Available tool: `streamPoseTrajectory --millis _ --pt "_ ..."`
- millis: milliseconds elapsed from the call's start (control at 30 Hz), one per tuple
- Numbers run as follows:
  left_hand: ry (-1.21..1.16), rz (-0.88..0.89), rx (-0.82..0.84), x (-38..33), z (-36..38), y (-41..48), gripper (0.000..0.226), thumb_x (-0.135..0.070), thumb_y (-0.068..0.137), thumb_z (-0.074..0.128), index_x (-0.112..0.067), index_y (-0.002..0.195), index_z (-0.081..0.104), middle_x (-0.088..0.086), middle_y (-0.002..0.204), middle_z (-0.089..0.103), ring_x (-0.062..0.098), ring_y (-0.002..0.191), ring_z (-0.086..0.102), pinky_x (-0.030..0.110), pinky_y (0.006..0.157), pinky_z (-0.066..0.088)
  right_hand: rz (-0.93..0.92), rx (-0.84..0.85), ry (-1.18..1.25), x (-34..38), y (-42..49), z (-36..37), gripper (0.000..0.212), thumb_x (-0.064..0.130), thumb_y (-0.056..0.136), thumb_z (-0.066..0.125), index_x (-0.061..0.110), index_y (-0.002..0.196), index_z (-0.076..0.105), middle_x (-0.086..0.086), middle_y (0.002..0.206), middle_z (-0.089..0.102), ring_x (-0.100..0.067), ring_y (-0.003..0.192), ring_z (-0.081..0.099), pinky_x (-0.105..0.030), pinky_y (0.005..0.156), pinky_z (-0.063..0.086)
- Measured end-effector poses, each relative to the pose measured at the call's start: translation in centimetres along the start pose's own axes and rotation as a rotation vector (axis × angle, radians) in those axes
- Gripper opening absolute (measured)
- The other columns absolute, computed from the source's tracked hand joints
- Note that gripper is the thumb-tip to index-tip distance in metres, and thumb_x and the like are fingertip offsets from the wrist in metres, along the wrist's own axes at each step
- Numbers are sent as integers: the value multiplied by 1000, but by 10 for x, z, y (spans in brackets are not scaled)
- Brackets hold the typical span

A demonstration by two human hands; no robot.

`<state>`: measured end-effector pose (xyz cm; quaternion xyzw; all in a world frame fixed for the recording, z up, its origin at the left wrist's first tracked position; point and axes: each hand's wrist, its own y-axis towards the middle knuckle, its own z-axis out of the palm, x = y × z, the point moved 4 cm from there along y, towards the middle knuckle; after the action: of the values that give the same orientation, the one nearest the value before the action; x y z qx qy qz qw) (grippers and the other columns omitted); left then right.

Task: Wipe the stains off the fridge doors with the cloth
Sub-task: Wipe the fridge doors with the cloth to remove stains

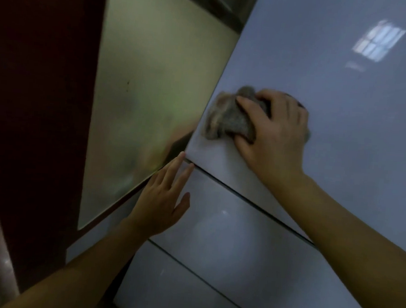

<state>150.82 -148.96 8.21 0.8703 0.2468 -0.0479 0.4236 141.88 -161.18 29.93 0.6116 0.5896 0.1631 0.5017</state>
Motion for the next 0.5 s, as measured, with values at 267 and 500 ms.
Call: streamPoseTrajectory --millis 267,500 --pt "24 -55 20 7 18 -15 64 -41 100 38 -5 153 34 21 153 42 32 141 34 40 117 31 -185 136 32 63 -49 60 49 36 80 75 20 126 70 -13 127 65 -31 118 48 -43 95 36" --pt "-46 2 4 8 4 -14 64 -37 100 41 -8 156 31 15 166 22 29 149 30 30 119 21 -75 113 26 11 -56 11 51 35 79 80 20 126 71 -14 126 65 -36 114 58 -43 94 37"
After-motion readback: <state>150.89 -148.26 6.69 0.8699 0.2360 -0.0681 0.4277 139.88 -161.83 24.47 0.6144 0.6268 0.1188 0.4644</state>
